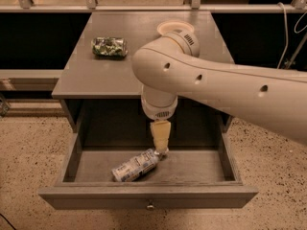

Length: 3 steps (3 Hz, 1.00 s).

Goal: Pick blue plastic bottle from top drawer and place on counter

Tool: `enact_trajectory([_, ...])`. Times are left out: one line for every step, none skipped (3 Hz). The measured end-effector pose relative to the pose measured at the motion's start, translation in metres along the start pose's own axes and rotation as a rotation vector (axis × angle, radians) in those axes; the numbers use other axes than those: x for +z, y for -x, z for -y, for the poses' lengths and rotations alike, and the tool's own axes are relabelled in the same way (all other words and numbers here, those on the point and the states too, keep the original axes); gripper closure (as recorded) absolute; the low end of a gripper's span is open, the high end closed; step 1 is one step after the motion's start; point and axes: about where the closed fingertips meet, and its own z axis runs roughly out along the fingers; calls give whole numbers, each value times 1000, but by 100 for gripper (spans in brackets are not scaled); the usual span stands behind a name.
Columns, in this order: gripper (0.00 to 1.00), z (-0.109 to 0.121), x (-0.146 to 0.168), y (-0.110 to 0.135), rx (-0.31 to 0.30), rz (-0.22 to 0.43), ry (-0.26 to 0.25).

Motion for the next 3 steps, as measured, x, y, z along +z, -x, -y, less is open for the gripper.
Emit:
enact_trajectory([0,0,-1,0,-1,0,-2])
enact_trajectory([0,0,-1,0,-1,0,-2])
enact_trajectory([0,0,-1,0,-1,0,-2])
